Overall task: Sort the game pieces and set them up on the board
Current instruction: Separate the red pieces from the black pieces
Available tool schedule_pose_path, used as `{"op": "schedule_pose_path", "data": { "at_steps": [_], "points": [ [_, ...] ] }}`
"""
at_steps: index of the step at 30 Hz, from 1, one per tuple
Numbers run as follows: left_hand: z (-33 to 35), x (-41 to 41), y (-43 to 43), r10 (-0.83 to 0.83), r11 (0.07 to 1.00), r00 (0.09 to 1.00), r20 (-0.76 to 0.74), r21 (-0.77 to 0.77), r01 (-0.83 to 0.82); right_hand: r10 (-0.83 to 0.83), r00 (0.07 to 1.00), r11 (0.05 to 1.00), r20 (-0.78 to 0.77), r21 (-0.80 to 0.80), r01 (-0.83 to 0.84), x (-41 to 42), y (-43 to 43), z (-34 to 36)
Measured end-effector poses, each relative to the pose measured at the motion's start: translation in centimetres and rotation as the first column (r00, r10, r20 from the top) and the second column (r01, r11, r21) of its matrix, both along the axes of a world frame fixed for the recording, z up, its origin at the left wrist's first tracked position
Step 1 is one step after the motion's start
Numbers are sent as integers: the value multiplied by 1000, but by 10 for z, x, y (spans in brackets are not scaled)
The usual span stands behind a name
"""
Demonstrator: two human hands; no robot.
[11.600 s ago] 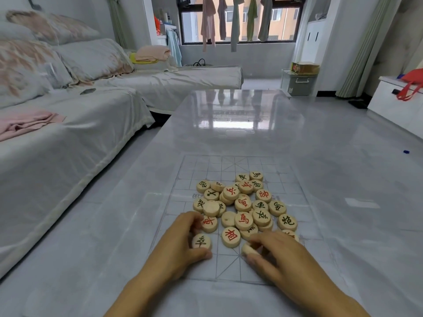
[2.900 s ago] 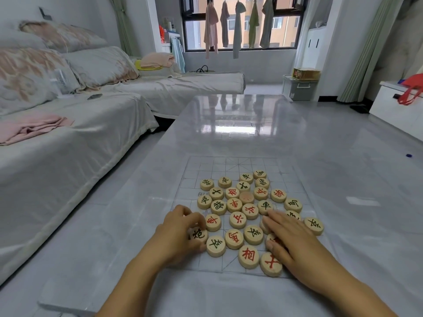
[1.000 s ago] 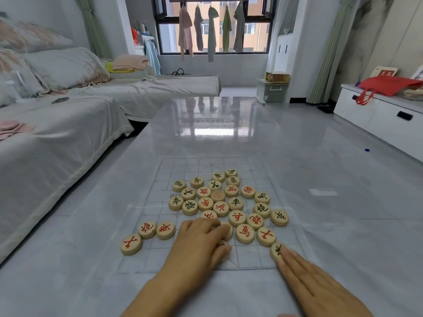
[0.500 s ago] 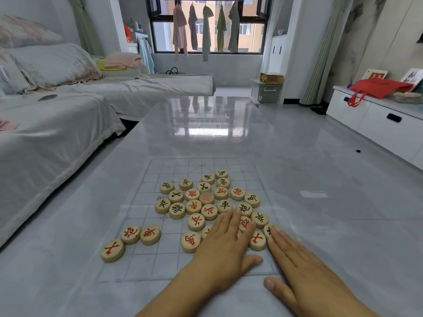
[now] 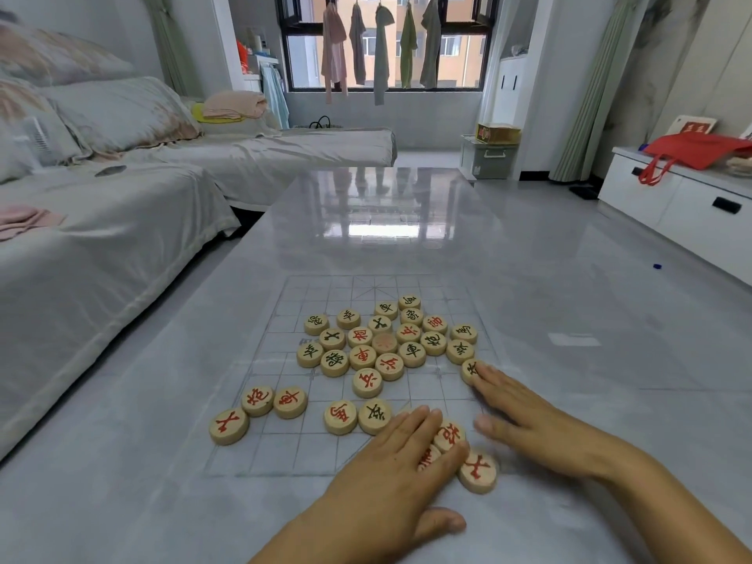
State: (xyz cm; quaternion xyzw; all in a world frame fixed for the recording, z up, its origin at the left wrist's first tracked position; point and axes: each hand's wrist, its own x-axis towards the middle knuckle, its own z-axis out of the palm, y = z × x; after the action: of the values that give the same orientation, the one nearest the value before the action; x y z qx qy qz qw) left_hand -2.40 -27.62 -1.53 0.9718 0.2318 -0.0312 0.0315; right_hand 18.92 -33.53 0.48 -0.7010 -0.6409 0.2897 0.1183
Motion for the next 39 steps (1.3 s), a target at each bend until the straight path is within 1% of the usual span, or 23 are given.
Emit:
{"op": "schedule_pose_path", "data": {
  "at_steps": [2, 5, 7, 8, 10, 12, 14, 16, 20, 23, 26, 27, 30, 32, 34, 35, 37, 39],
  "points": [
    [-5, -9, 2, -24, 999, 1000, 9, 38, 24, -6, 1000, 999, 10, 32, 6, -5, 6, -1],
    [-2, -19, 7, -74, 993, 997, 10, 98, 73, -9, 992, 991, 125, 134, -8, -19, 14, -3],
    [-4, -27, 11, -131, 980, 991, 31, 153, 125, 38, 986, 974, 160, 215, -72, -34, 19, 0],
    [-4, -30, 13, -152, 977, 988, 38, 158, 144, 91, 988, 967, 121, 227, -117, -43, 21, 2],
    [-5, -33, 17, -189, 972, 980, 69, 155, 177, 242, 970, 954, -12, 182, -236, -65, 24, 5],
    [-5, -36, 17, -211, 969, 971, 109, 156, 193, 335, 940, 935, -63, 150, -323, -81, 27, 2],
    [-5, -35, 16, -244, 957, 961, 132, 194, 216, 317, 945, 943, -83, 136, -304, -83, 30, 1],
    [-4, -32, 13, -286, 940, 947, 143, 235, 249, 286, 956, 948, -57, 159, -274, -77, 30, 1],
    [-2, -27, 13, -322, 928, 944, 74, 221, 299, 240, 964, 952, 113, 165, -256, -63, 25, 4],
    [-3, -26, 17, -286, 938, 958, -3, 204, 281, 114, 970, 976, 217, 158, -150, -43, 18, 6],
    [-4, -27, 21, -223, 961, 975, -28, 160, 224, 9, 965, 986, 261, 161, -53, -22, 14, 4],
    [-5, -27, 24, -177, 972, 984, -24, 152, 179, -12, 960, 986, 279, 164, -36, -19, 14, 2],
    [5, -28, 33, -37, 993, 999, 24, 112, 34, -69, 947, 981, 314, 195, 7, -19, 20, -2],
    [8, -24, 37, -15, 999, 990, 139, 53, 7, -102, 949, 976, 298, 216, 37, -21, 24, -4],
    [8, -17, 41, 49, 998, 981, 185, -55, -40, -116, 958, 969, 264, 243, 51, -22, 30, -5],
    [7, -11, 44, 88, 994, 974, 207, -75, -74, -117, 960, 963, 255, 266, 47, -23, 34, -6],
    [5, 2, 50, 150, 986, 962, 228, -107, -128, -108, 961, 951, 256, 309, 25, -28, 43, -7],
    [4, 12, 55, 190, 978, 957, 218, -131, -165, -87, 961, 943, 264, 334, -6, -35, 54, -7]
  ]
}}
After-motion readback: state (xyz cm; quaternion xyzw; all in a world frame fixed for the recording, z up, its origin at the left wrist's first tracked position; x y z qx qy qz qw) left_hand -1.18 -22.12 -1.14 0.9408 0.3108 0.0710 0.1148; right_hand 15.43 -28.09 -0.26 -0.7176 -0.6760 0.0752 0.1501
